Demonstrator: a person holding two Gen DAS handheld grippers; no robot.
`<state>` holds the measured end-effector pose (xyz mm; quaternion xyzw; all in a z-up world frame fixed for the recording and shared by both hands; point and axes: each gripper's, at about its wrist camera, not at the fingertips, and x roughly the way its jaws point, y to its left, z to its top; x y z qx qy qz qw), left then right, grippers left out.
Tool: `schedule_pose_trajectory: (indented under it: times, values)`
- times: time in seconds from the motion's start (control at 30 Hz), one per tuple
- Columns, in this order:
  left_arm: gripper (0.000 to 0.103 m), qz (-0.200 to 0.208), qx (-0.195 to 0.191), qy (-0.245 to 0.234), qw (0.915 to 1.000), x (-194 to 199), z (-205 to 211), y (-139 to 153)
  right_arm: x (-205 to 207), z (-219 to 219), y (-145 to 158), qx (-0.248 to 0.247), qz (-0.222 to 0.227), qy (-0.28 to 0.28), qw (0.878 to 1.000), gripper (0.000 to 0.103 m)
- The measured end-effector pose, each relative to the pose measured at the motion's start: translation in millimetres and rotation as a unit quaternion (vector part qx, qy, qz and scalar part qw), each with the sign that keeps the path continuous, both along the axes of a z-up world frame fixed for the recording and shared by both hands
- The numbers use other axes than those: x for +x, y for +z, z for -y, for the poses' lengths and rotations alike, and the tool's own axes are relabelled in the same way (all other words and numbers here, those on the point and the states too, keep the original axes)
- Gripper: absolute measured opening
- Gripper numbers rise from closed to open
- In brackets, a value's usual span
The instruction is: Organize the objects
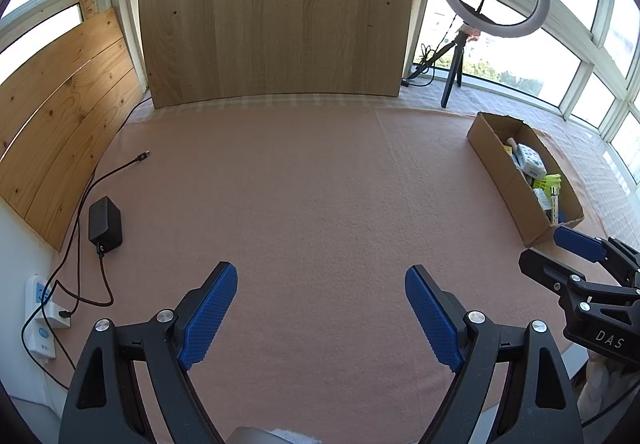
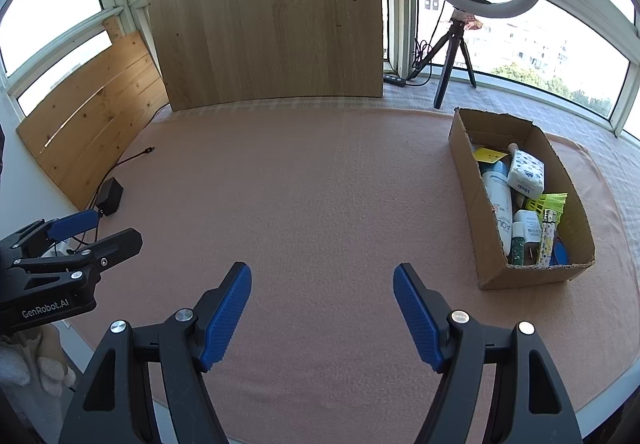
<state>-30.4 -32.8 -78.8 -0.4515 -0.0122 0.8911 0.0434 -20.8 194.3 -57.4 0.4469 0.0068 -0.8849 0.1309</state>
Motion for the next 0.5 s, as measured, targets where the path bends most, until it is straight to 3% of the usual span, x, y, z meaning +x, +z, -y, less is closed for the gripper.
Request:
schedule_pose_trajectory:
  times: [0.5]
  values:
    - [0.088, 0.000, 0.000, 0.002, 1.0000, 3.9, -3.2, 0.7, -0.3, -1.2, 0.2, 0.000, 0.000, 0.001, 1.000, 0.070]
